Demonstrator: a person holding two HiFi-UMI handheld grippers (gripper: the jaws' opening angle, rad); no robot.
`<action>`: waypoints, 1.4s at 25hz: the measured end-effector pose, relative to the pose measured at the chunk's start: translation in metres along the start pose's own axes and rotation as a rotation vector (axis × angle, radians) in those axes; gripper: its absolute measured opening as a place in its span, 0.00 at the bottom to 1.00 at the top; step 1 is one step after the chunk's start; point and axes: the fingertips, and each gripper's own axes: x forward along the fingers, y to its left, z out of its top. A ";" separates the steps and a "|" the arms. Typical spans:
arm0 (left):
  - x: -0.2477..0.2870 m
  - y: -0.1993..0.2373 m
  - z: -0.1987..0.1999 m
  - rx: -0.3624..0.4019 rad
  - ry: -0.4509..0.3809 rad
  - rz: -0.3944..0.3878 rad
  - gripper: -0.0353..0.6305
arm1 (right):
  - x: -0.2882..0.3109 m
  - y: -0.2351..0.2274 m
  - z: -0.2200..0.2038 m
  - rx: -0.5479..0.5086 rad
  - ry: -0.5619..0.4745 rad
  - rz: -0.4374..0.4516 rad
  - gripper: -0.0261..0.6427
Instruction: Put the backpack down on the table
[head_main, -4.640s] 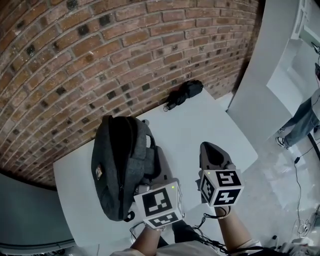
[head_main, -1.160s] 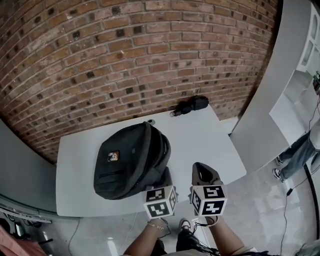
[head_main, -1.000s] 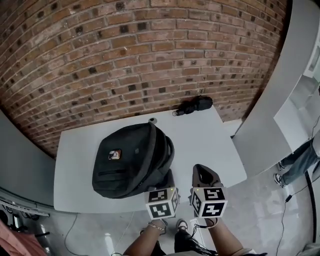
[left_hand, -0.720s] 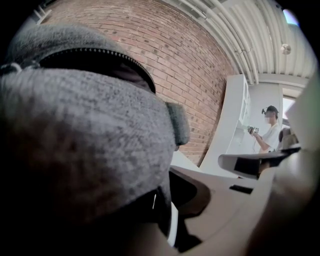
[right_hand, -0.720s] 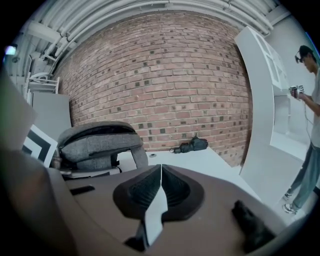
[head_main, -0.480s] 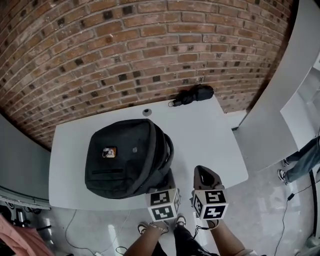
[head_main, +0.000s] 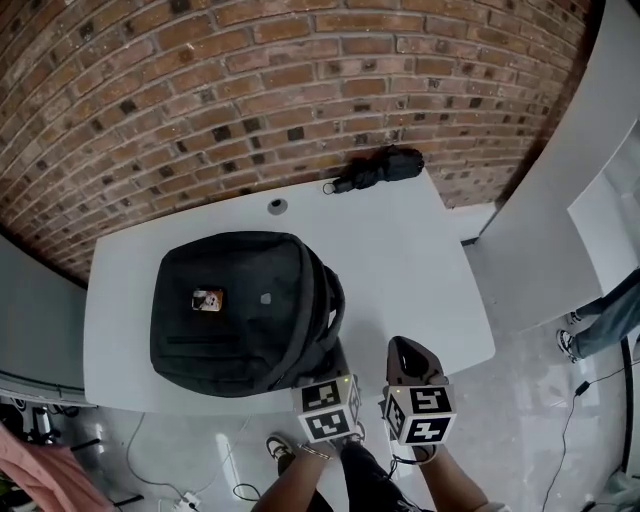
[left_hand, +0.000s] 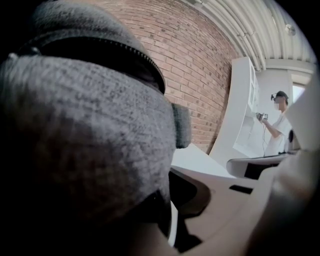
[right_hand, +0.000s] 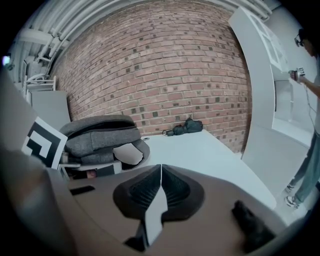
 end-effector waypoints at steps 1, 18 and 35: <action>0.003 -0.001 -0.003 0.006 -0.002 0.002 0.11 | 0.001 -0.004 -0.003 0.003 0.004 -0.001 0.08; 0.024 -0.011 -0.034 -0.004 -0.014 -0.016 0.26 | 0.004 -0.026 -0.041 0.055 0.058 0.009 0.08; -0.010 -0.005 -0.076 -0.116 0.064 0.050 0.52 | -0.003 -0.005 -0.048 0.045 0.065 0.045 0.08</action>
